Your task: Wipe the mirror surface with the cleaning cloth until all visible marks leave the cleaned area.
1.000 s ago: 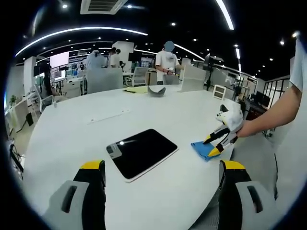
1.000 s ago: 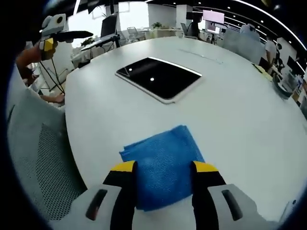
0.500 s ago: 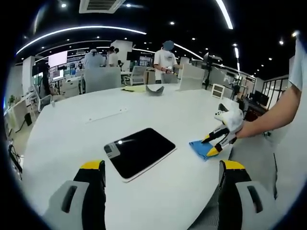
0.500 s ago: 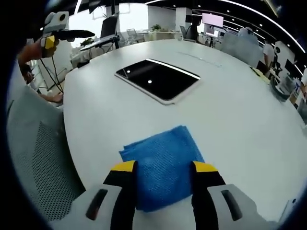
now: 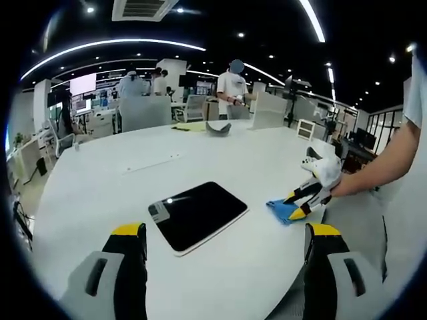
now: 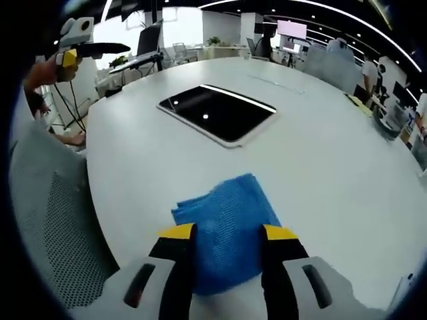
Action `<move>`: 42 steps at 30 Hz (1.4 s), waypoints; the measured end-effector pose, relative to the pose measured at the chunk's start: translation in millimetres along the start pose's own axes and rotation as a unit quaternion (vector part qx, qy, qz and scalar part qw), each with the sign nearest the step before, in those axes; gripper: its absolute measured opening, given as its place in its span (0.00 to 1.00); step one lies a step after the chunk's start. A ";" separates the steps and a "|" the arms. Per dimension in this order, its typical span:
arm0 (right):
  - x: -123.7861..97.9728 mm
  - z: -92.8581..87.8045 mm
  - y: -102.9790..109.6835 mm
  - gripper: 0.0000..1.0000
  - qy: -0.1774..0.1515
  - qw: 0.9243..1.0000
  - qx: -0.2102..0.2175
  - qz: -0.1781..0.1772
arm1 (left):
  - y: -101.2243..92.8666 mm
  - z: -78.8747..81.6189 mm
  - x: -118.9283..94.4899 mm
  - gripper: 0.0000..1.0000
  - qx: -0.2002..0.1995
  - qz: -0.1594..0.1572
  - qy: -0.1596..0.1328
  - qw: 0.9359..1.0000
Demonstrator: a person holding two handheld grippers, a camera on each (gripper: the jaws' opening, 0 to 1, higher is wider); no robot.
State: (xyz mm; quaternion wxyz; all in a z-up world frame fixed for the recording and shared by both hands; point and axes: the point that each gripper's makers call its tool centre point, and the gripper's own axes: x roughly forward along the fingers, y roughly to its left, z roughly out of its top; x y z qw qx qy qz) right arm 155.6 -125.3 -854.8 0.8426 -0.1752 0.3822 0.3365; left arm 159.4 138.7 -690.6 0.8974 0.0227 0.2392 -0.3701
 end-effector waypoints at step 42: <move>3.3 4.2 -5.0 0.06 -0.003 1.000 0.013 -0.017 | 2.1 -0.1 -4.2 0.93 0.004 0.003 -0.008 1.000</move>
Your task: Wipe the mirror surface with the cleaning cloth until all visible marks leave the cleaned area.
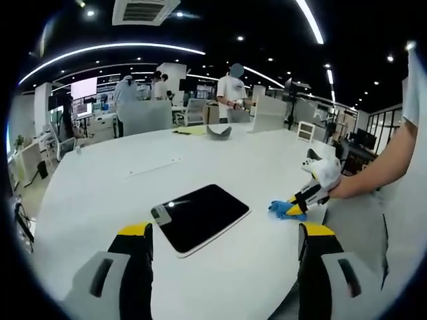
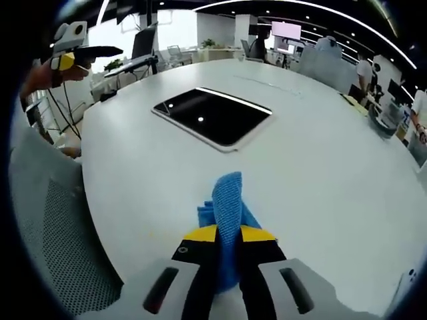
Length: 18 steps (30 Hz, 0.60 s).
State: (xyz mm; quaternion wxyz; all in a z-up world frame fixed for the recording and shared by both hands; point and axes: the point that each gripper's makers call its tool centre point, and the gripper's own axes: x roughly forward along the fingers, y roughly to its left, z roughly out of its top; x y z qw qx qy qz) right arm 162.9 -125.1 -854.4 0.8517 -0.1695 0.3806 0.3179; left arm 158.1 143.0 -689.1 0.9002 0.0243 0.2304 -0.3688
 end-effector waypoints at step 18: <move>-3.8 23.0 -3.4 0.04 -0.017 1.000 0.002 0.004 | 5.2 0.5 -2.4 0.94 -0.005 0.007 -0.003 1.000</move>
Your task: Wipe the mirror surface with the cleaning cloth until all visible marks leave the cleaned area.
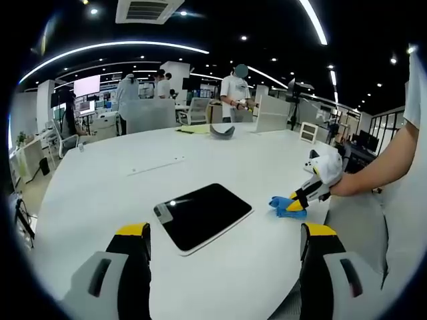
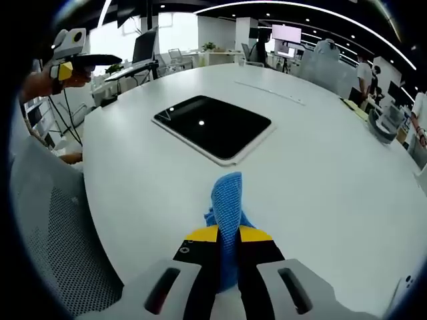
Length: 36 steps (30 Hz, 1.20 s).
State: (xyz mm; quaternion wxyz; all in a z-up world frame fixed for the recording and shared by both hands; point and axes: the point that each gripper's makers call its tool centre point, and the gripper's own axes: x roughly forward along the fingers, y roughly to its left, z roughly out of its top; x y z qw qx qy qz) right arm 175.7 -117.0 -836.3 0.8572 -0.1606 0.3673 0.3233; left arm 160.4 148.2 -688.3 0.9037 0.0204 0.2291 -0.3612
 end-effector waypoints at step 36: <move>25.4 66.4 1.8 0.04 -0.042 0.999 0.001 0.025 | 6.5 -1.0 -2.1 0.98 0.006 0.006 0.001 1.000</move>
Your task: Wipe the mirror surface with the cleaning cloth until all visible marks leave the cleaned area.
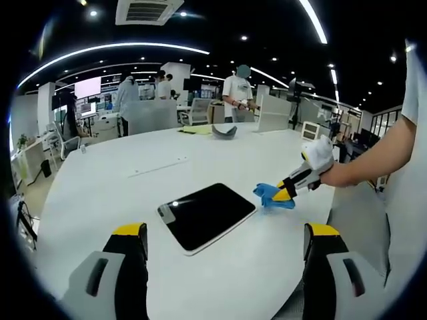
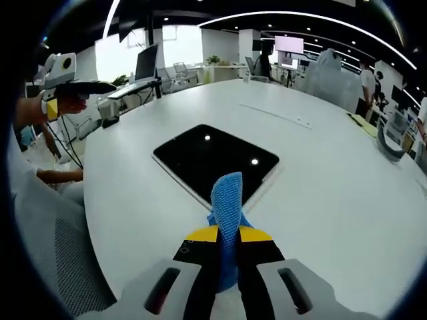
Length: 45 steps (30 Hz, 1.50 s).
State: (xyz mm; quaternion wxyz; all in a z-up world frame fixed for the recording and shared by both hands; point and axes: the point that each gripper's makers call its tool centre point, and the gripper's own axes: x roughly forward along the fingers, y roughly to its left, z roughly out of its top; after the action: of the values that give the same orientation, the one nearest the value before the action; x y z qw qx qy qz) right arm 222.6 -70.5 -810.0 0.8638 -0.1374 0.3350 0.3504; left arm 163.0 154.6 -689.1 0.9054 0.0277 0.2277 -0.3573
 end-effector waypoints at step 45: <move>58.7 111.6 27.9 0.04 -0.037 0.996 -0.055 0.053 | 8.3 -3.3 2.6 0.99 -0.002 -0.007 -0.002 1.000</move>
State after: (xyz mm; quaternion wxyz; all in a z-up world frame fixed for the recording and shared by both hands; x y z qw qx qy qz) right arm 288.1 32.3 -767.4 0.8469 -0.1538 0.2893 0.4188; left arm 168.8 159.8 -694.1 0.9034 0.0236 0.2267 -0.3632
